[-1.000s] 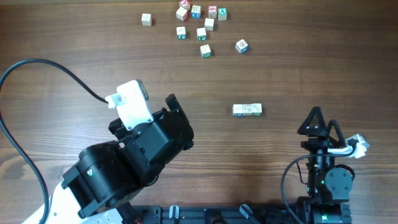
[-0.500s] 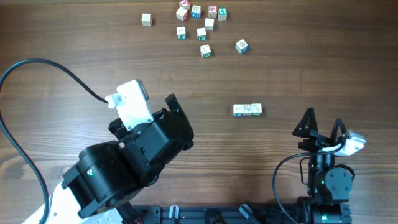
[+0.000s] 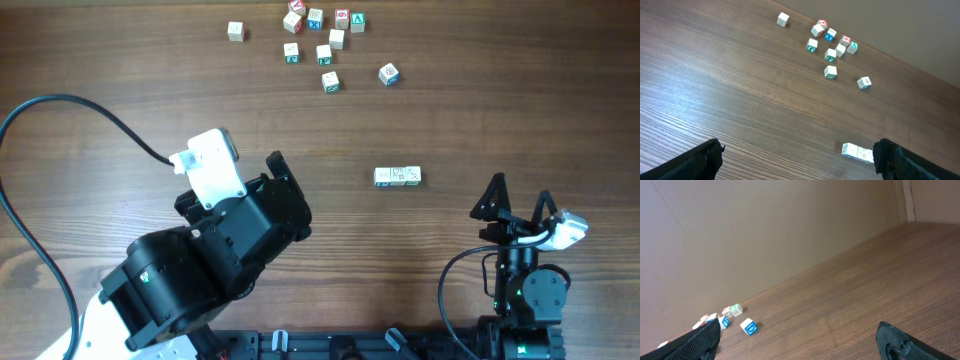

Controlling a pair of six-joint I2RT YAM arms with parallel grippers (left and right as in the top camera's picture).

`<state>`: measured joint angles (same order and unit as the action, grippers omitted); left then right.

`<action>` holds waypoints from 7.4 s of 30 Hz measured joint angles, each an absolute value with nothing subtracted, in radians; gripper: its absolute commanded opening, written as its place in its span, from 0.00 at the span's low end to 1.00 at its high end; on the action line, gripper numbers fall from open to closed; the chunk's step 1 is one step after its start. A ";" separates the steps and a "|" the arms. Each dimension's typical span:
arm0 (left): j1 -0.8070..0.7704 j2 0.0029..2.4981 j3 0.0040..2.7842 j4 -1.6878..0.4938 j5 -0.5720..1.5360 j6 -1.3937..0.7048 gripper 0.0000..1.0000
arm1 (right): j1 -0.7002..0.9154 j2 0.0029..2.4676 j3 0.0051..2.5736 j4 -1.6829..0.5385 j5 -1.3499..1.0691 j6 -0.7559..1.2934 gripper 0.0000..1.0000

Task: Form a horizontal line

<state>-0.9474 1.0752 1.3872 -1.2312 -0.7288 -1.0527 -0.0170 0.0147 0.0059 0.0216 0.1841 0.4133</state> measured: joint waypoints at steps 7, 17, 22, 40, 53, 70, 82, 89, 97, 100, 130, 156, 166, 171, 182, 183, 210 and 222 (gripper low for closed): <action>-0.947 1.075 1.387 -1.231 -0.729 -1.053 1.00 | -0.017 0.015 0.006 0.022 0.184 0.413 1.00; -0.947 1.075 1.387 -1.231 -0.729 -1.053 1.00 | -0.017 0.015 0.006 0.022 0.184 0.413 1.00; -0.947 1.075 1.387 -1.231 -0.729 -1.053 1.00 | -0.017 0.015 0.006 0.022 0.184 0.413 1.00; -0.947 1.075 1.387 -1.231 -0.729 -1.053 1.00 | -0.017 0.015 0.006 0.022 0.184 0.413 1.00; -0.947 1.026 1.387 -1.224 -0.709 -1.053 1.00 | -0.017 0.015 0.006 0.022 0.184 0.413 1.00; -0.617 0.763 0.962 -0.365 -0.506 -0.887 1.00 | -0.017 0.015 0.006 0.021 0.184 0.413 1.00; -0.315 0.400 0.467 -0.120 -0.247 -0.795 1.00 | -0.017 0.015 0.006 0.022 0.184 0.413 1.00; -0.259 0.243 0.260 -0.051 -0.207 -0.789 1.00 | -0.017 0.015 0.006 0.021 0.184 0.413 1.00; -0.255 0.152 0.098 0.011 -0.220 -0.789 1.00 | -0.017 0.015 0.006 0.022 0.184 0.413 1.00; -0.255 0.114 0.062 0.012 -0.239 -0.789 1.00 | -0.017 0.015 0.006 0.022 0.184 0.413 1.00; -0.089 0.014 0.014 -0.061 -0.161 -0.505 1.00 | -0.017 0.015 0.006 0.022 0.184 0.413 1.00; -0.088 0.014 0.014 -0.061 -0.158 -0.498 1.00 | -0.006 0.015 0.006 0.022 0.184 0.413 1.00; -0.088 0.014 0.014 -0.061 -0.158 -0.498 1.00 | -0.006 0.015 0.006 0.022 0.184 0.409 1.00; -0.088 0.014 0.014 -0.061 -0.158 -0.498 1.00 | -0.005 0.015 0.006 0.022 0.184 0.317 1.00; -0.088 0.014 0.014 -0.061 -0.158 -0.498 1.00 | -0.005 0.015 0.006 0.022 0.184 0.223 1.00; -0.088 0.014 0.014 -0.061 -0.158 -0.498 1.00 | 0.000 0.015 0.006 0.022 0.184 0.225 1.00; -0.088 0.014 0.014 -0.061 -0.158 -0.498 1.00 | 0.032 0.015 0.006 0.022 0.184 0.230 1.00; -0.088 0.014 0.014 -0.061 -0.158 -0.498 1.00 | 0.032 0.015 0.006 0.022 0.184 0.230 1.00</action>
<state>-0.0883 0.0135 0.0135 -0.0608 -0.1581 -0.4976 0.0322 0.0147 0.0059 0.0216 0.1837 0.2302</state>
